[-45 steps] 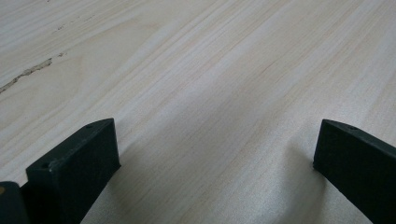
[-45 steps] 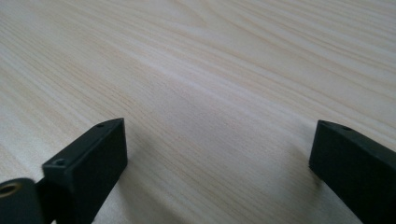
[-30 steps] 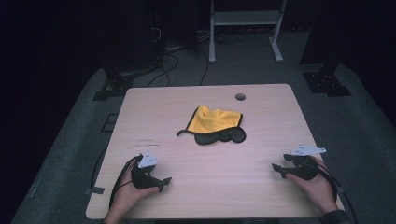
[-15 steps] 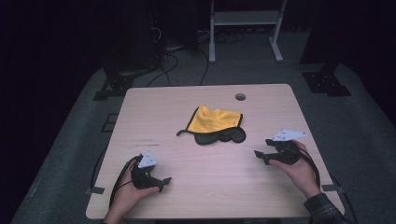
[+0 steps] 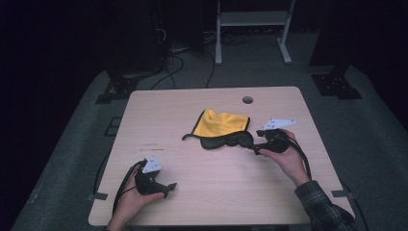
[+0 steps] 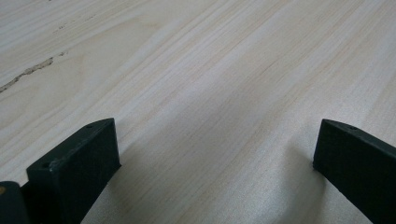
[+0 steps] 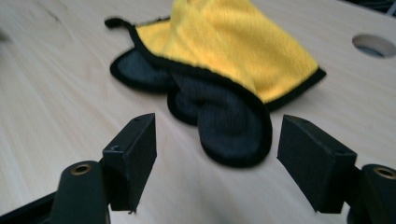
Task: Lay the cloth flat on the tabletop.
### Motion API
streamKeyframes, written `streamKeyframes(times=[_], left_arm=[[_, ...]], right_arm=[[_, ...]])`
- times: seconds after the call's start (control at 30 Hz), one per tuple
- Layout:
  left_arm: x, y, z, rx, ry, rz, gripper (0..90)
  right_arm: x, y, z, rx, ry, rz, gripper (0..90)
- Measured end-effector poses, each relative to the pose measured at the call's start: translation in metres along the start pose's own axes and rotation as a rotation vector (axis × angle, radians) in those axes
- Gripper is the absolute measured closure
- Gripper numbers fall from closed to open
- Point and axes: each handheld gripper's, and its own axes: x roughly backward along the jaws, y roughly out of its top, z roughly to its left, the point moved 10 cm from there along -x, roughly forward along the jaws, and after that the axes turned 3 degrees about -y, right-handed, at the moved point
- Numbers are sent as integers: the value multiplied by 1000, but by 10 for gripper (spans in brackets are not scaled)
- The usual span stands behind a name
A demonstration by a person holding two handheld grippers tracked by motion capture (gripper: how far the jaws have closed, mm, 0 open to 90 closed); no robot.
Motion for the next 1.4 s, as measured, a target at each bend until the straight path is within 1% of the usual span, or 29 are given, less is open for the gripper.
streamKeyframes(times=[0.07, 0.1, 0.17, 0.33, 0.43, 0.63, 0.67, 0.73, 0.83, 0.9, 0.97, 1.03, 1.07, 1.1, 1.13, 1.2, 1.23, 1.33, 1.4], left_arm=[[0, 0, 0, 0, 0, 0, 0], [0, 0, 0, 0, 0, 0, 0], [0, 0, 0, 0, 0, 0, 0], [0, 0, 0, 0, 0, 0, 0], [0, 0, 0, 0, 0, 0, 0], [0, 0, 0, 0, 0, 0, 0], [0, 0, 0, 0, 0, 0, 0], [0, 0, 0, 0, 0, 0, 0], [0, 0, 0, 0, 0, 0, 0], [0, 0, 0, 0, 0, 0, 0], [0, 0, 0, 0, -1, 1, 0], [0, 0, 0, 0, 0, 0, 0], [0, 0, 0, 0, 0, 0, 0], [0, 0, 0, 0, 0, 0, 0], [0, 0, 0, 0, 0, 0, 0], [0, 0, 0, 0, 0, 0, 0], [0, 0, 0, 0, 0, -1, 0], [0, 0, 0, 0, 0, 0, 0], [0, 0, 0, 0, 0, 0, 0]], right_arm=[[-6, 7, 0, 4, 1, 6, 253], [-8, 11, 0, 5, -1, -6, 252], [-14, 18, 1, 8, 8, -10, 235], [-27, 33, 2, 10, 9, -28, 226], [-38, 41, 5, 27, 15, -31, 220], [-59, 53, 8, 62, 4, -26, 216], [-62, 55, 8, 64, 2, -37, 224], [-69, 57, 8, 71, 0, -41, 223], [-82, 58, 9, 71, 10, -28, 222], [-90, 57, 9, 73, 8, -15, 227], [-98, 54, 8, 81, -3, -4, 242], [-105, 49, 9, 82, -2, 23, 253], [-107, 47, 8, 86, -5, 29, 276], [-109, 45, 9, 85, -5, 36, 331], [-110, 44, 9, 84, -2, 38, 368], [-109, 43, 8, 70, 8, 44, 518], [-108, 43, 8, 64, 15, 47, 578], [-104, 43, 11, 57, 28, 52, 654], [-100, 43, 15, 65, 43, 57, 667]])
